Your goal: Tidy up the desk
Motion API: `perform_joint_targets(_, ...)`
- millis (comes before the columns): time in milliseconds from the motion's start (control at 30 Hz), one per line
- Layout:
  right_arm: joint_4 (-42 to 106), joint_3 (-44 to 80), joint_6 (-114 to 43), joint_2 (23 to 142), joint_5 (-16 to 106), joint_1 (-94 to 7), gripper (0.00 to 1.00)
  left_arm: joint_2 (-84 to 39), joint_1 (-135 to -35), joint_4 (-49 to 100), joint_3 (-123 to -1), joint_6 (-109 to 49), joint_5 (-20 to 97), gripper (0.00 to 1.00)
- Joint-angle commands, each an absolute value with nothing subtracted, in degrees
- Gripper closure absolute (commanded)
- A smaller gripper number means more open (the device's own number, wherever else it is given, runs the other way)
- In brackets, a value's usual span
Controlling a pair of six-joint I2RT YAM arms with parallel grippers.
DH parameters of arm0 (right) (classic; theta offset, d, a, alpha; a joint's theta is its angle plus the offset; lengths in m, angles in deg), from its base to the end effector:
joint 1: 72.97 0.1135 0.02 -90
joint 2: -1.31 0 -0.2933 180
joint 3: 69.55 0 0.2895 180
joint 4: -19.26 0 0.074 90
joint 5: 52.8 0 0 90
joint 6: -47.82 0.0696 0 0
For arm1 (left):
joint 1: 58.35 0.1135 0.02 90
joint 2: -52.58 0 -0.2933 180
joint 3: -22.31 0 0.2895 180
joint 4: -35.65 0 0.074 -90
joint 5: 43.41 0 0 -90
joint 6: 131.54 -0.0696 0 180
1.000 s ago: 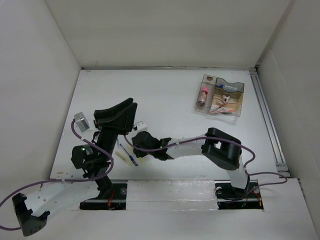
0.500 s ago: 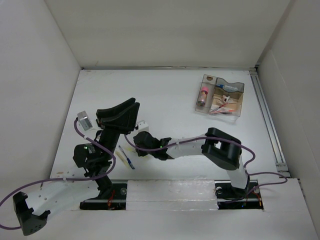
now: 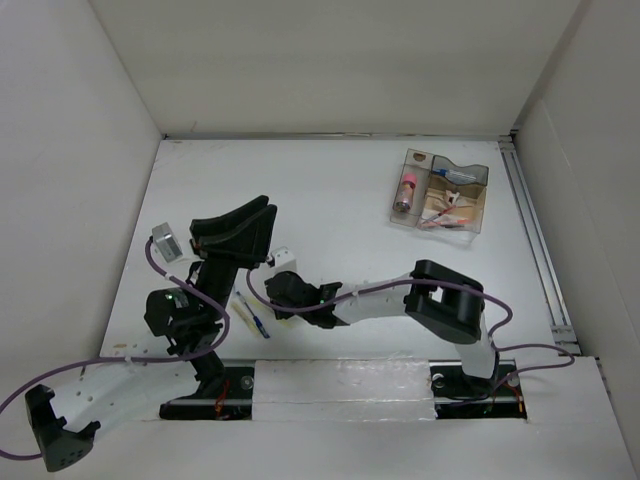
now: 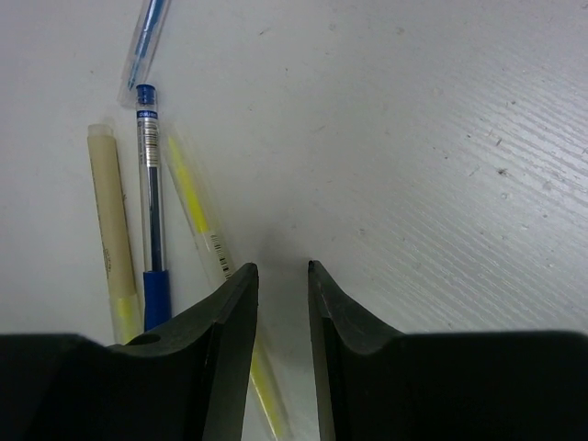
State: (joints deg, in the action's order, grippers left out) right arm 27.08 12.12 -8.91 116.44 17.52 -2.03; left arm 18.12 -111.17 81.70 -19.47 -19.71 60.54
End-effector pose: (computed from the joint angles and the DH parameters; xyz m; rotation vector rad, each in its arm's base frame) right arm 0.1825 0.4564 0.1274 -0.5716 2.2353 0.5768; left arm 0.1039 -0.1092 0.4299 -0.0602 0.7181 -1.1724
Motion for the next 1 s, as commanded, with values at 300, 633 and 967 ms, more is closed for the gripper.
perform_joint_targets(300,28.9,9.6,-10.2,110.0,15.5,1.0,0.64,18.6,-111.3,84.3,-20.9,-20.4,60.6,0.61)
perform_joint_targets(633,33.2,13.9,-11.2,116.0,16.6,1.6,0.61,18.5,-111.3,84.7,-20.8,-20.2,60.0,0.61)
perform_joint_targets(967,34.2,14.2,-10.9,117.4,12.1,1.6,0.85,19.2,-111.3,85.1,-20.2,-20.0,60.1,0.61)
